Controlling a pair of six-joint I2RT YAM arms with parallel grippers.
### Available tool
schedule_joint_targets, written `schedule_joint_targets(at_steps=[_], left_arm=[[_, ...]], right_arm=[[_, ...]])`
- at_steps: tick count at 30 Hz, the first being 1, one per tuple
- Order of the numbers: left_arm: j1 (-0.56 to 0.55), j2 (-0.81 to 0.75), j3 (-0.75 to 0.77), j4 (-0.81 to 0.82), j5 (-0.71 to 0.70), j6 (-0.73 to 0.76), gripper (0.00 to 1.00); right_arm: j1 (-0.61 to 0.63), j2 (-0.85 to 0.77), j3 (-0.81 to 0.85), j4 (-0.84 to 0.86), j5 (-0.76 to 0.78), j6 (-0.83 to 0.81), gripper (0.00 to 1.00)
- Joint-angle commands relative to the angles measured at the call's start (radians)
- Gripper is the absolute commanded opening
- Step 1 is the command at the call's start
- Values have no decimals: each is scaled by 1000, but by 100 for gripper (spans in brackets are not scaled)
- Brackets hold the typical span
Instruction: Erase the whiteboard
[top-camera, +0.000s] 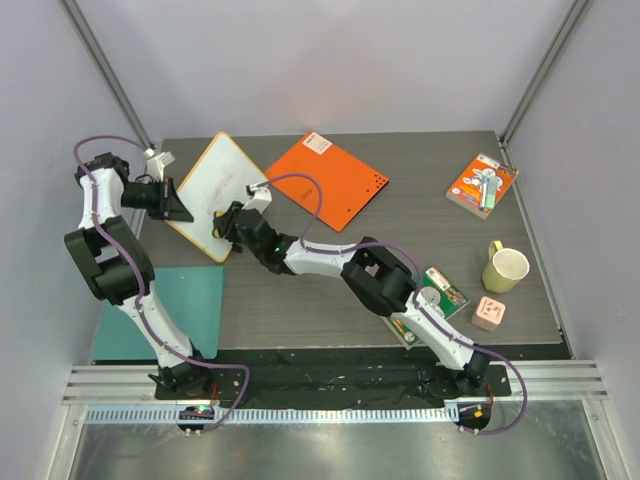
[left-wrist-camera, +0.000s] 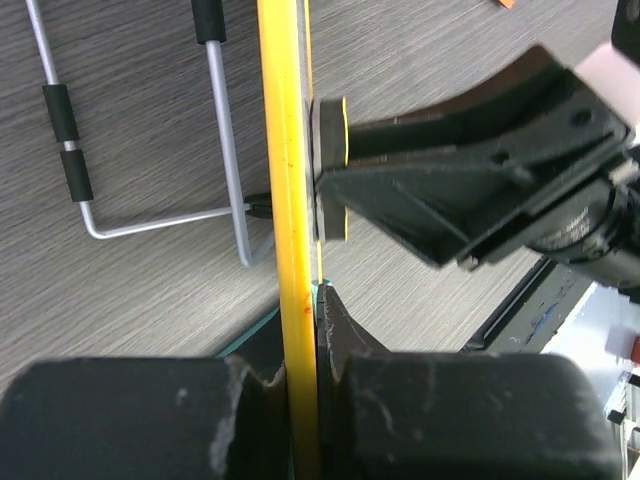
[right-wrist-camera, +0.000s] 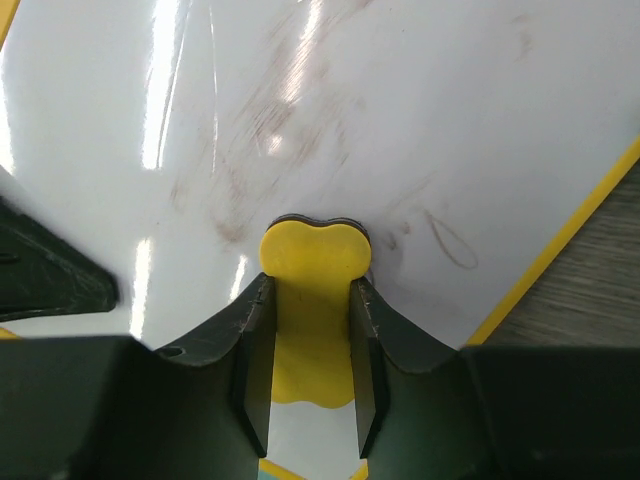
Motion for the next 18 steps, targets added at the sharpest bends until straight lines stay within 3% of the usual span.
schedule_joint_targets(at_steps=[1,10,18], left_arm=[[-106,33,-3,54,71,120,0],[-108,28,4,16,66,152,0],[-108,29,1,-18,42,182,0]], right_arm=[[109,31,-49,-104,-136,17,1],[5,-36,-135,-63,81,43,1],[-95,10,-26,-75,64,34,1]])
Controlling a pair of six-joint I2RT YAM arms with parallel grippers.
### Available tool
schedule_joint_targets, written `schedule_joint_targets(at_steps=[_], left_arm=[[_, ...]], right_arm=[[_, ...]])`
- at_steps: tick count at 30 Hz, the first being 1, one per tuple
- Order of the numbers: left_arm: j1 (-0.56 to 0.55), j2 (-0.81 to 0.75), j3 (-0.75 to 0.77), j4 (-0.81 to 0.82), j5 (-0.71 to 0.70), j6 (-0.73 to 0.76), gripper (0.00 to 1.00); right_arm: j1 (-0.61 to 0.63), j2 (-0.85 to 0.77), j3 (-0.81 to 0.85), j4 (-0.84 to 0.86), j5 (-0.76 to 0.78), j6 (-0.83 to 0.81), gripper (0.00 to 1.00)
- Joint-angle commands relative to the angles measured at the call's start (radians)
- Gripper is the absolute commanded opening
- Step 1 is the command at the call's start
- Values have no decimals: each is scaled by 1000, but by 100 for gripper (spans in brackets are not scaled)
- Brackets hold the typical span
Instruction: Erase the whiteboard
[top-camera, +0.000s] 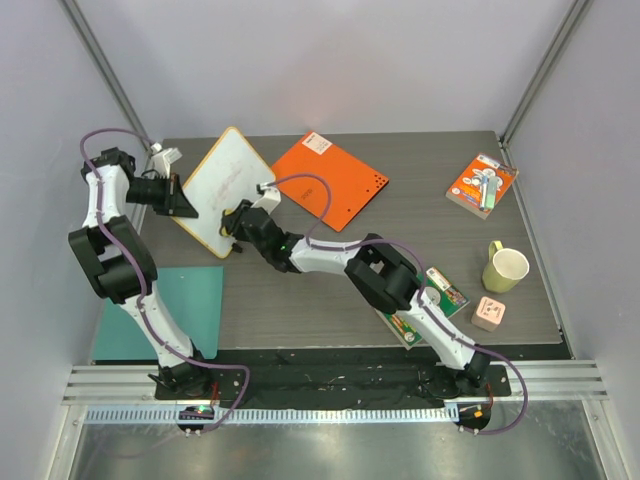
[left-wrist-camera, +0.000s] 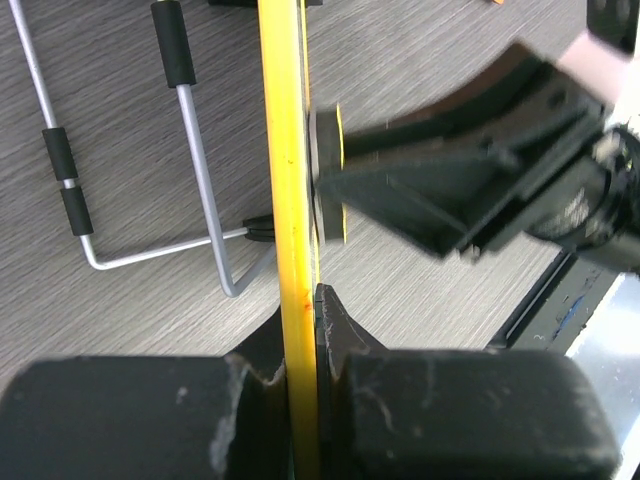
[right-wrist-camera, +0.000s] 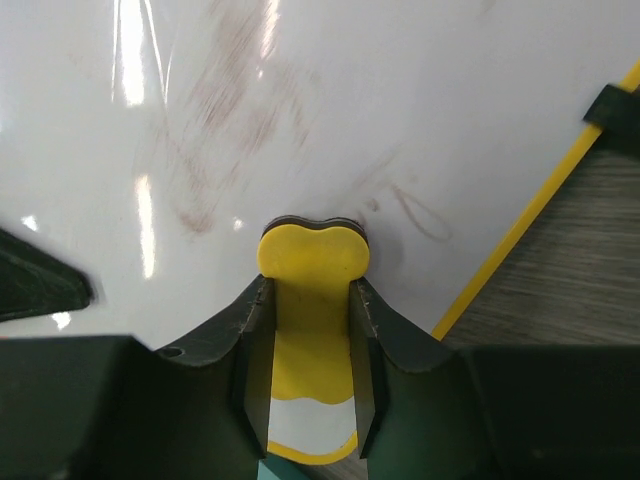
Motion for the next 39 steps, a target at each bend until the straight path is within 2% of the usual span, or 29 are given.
schedule_joint_targets(at_steps=[1,10,14,27,39], left_arm=[[-72,29,-16,-33,26,141,0],[-70,17,-35,-72,21,181,0],[-70,13,-36,-76,26,183,0],[-70,16,-45,-79,38,187,0],[-72,10,-53,-75,38,186,0]], right_arm=[[-70,54,67,-88,25,-30,1],[-98,89,134,-80,79,-57,1],[-88,117,160,-100,45,-55,1],[36,79,38,-54,-77,-46,1],[62,96,88,-80,-41,-76,1]])
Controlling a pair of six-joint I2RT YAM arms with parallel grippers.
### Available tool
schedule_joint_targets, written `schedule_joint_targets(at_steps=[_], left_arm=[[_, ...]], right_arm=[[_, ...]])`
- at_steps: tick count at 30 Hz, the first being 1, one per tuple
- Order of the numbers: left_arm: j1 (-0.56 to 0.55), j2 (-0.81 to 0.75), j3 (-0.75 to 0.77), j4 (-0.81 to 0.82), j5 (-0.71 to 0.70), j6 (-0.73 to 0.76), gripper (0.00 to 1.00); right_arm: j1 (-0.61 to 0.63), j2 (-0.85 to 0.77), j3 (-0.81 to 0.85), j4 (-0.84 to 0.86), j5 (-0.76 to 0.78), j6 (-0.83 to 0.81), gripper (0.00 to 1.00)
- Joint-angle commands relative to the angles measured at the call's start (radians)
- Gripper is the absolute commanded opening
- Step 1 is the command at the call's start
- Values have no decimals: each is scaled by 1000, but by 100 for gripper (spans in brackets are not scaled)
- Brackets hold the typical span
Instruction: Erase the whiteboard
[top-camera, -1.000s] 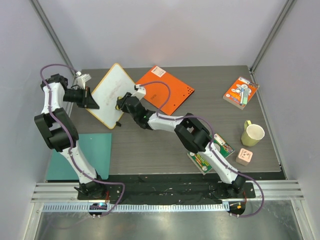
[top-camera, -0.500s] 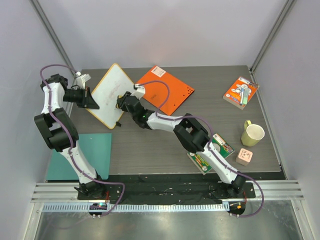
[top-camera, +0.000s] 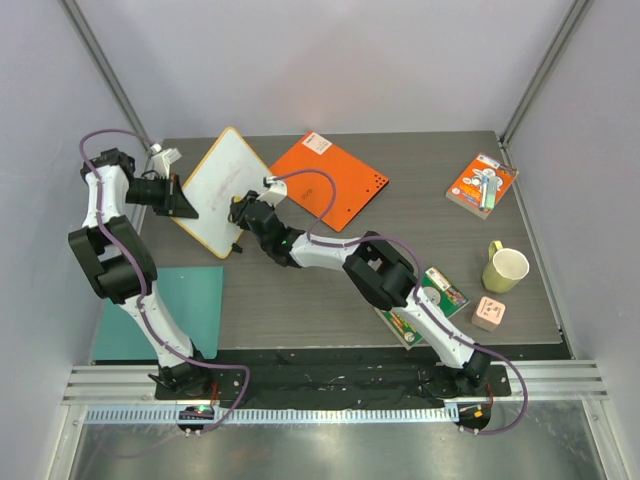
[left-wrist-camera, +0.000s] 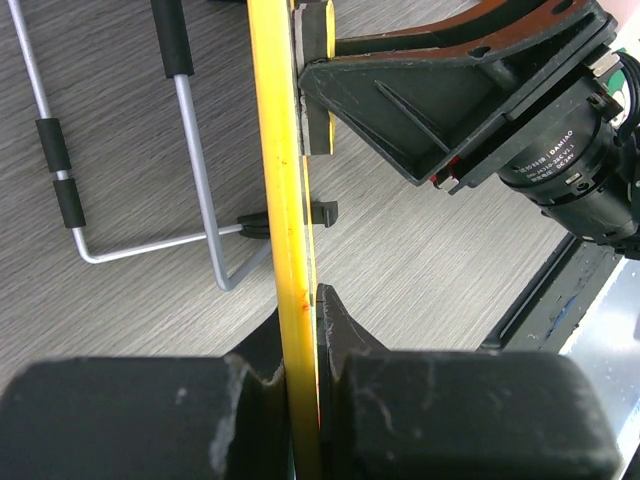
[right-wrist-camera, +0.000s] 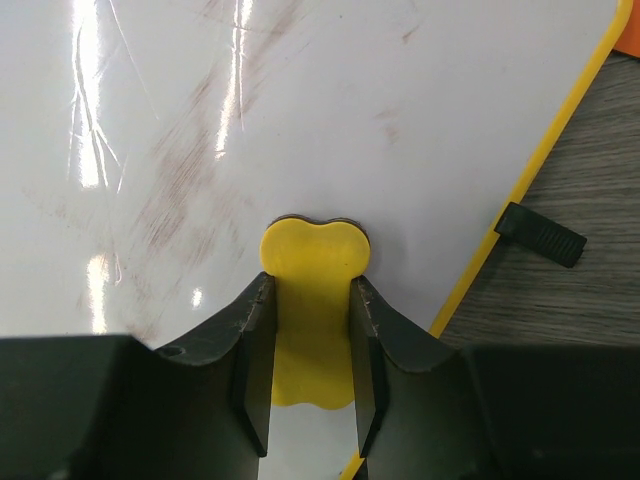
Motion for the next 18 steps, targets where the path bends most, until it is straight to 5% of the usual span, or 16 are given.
schedule_joint_targets(at_steps=[1,18], left_arm=[[-72,10,-51,-59,31,185,0],[-70,-3,-66,-56,11,194,0]], right_arm=[[70,39,21,-111,-128,-31,1],[-109,65,150,-117,-70,-13,1]])
